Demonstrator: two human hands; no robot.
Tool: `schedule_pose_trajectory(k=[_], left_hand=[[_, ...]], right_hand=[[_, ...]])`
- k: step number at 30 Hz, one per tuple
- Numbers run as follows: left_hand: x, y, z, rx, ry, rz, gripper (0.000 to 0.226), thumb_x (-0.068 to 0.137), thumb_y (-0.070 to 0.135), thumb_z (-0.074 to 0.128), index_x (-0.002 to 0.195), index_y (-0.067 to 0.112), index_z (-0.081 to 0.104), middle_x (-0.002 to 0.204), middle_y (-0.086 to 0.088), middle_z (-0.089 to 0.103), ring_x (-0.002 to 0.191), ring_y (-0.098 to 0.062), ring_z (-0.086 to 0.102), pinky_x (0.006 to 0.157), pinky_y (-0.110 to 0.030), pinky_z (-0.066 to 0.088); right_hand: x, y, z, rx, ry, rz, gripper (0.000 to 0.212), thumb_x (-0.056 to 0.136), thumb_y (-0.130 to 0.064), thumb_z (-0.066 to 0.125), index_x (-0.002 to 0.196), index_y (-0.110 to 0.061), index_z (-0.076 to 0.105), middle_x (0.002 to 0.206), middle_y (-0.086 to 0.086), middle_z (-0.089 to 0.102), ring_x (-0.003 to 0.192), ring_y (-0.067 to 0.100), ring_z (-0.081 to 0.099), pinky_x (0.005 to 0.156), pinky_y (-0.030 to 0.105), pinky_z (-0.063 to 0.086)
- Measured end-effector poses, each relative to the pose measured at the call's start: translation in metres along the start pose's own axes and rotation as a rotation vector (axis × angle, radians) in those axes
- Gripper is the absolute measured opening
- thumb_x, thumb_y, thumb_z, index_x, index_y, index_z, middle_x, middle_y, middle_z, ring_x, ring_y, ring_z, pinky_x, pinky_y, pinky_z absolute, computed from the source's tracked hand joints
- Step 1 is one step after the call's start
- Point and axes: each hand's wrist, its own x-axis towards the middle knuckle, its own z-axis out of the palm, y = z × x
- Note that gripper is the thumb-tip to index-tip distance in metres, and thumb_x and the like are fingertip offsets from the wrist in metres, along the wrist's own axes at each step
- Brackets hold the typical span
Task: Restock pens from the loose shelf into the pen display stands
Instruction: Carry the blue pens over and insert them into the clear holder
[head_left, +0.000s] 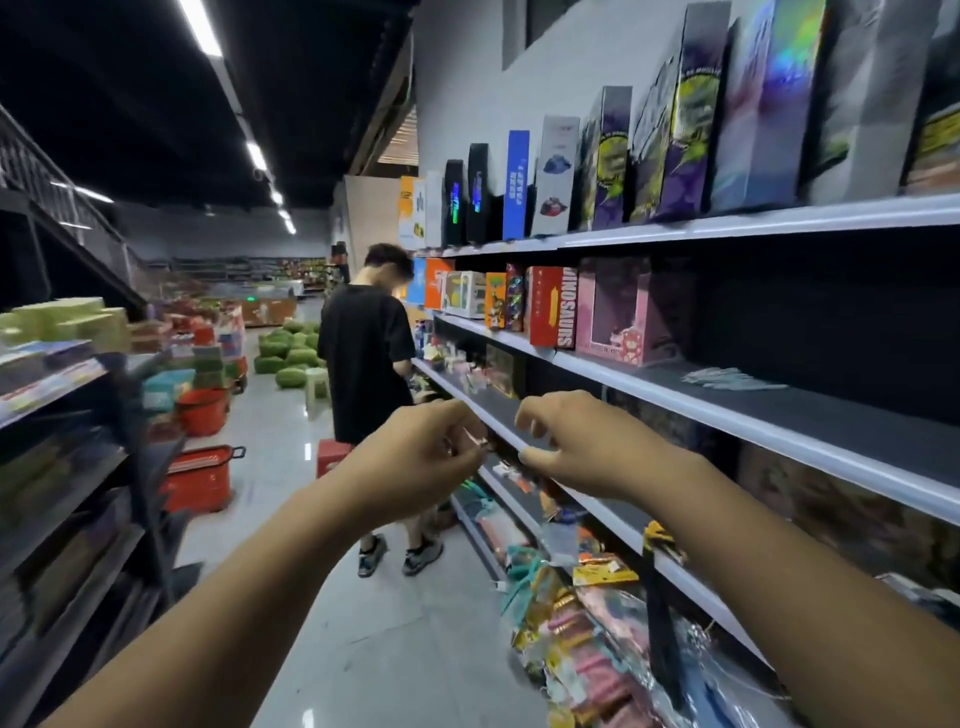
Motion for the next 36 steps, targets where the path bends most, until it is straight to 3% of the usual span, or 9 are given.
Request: schedule_pose_trajectory(k=[3,7,13,16,20,25,30,36], left_hand=[[0.067,-0.042,0.027,-0.015,-0.031,0.069,0.014,0.096,0.033,0.066,0.108,0.028,0.065,0.089,0.014,0.064,0.078,-0.002,0.061,0.065,-0.023,0.050],[0.166,-0.090,0.065,-0.057,-0.099,0.180,0.018,0.095,0.033,0.066,0.112,0.026,0.064,0.096,0.014,0.066,0.085,-0.004,0.064,0.077,-0.035,0.057],[0.320,-0.115,0.129,-0.068,-0.179,0.369,0.017,0.093,0.032,0.065,0.109,0.026,0.065,0.100,0.012,0.066,0.089,-0.005,0.063,0.081,-0.034,0.055],[0.381,-0.110,0.168,-0.109,-0.248,0.458,0.015,0.091,0.032,0.062,0.106,0.029,0.065,0.099,0.010,0.066,0.091,-0.010,0.063,0.082,-0.040,0.056],[0.444,-0.096,0.222,-0.190,-0.330,0.544,0.024,0.082,0.045,0.055,0.101,0.034,0.064,0.096,0.014,0.065,0.087,-0.004,0.062,0.079,-0.039,0.056],[0.528,-0.075,0.296,-0.246,-0.378,0.626,0.015,0.095,0.036,0.061,0.109,0.033,0.062,0.100,0.016,0.065,0.080,-0.003,0.063,0.076,-0.037,0.056],[0.616,-0.046,0.360,-0.243,-0.384,0.698,0.006,0.091,0.034,0.062,0.096,0.034,0.059,0.097,0.015,0.065,0.083,-0.004,0.061,0.077,-0.037,0.055],[0.707,-0.018,0.425,-0.212,-0.397,0.654,0.019,0.093,0.029,0.066,0.109,0.018,0.065,0.102,0.006,0.068,0.068,0.001,0.054,0.067,-0.018,0.039]], right_hand=[[0.052,0.037,0.023,-0.033,-0.009,0.055,0.032,0.096,-0.043,0.059,0.124,-0.028,0.054,0.121,-0.002,0.058,0.102,0.022,0.060,0.086,0.046,0.055],[0.116,0.091,0.049,-0.080,0.015,0.160,0.031,0.096,-0.041,0.060,0.123,-0.027,0.055,0.116,-0.003,0.058,0.099,0.020,0.058,0.085,0.043,0.054],[0.193,0.187,0.068,-0.118,0.059,0.378,0.023,0.092,-0.041,0.060,0.111,-0.030,0.055,0.108,-0.005,0.058,0.101,0.021,0.059,0.082,0.042,0.053],[0.205,0.236,0.073,-0.102,0.085,0.511,0.027,0.092,-0.042,0.061,0.115,-0.029,0.057,0.113,-0.002,0.057,0.102,0.021,0.058,0.086,0.045,0.053],[0.206,0.304,0.082,-0.084,0.073,0.667,0.032,0.093,-0.041,0.061,0.122,-0.028,0.056,0.121,-0.002,0.056,0.106,0.019,0.057,0.091,0.044,0.052],[0.214,0.392,0.090,-0.108,0.091,0.789,0.037,0.095,-0.038,0.062,0.129,-0.026,0.056,0.131,-0.005,0.053,0.112,0.017,0.056,0.094,0.039,0.051],[0.229,0.481,0.091,-0.112,0.127,0.815,0.028,0.094,-0.033,0.064,0.119,-0.022,0.062,0.114,-0.005,0.058,0.094,0.013,0.056,0.083,0.032,0.050],[0.261,0.601,0.081,-0.099,0.094,0.860,0.016,0.092,-0.026,0.064,0.108,-0.025,0.065,0.101,-0.007,0.061,0.090,0.014,0.062,0.083,0.038,0.056]])
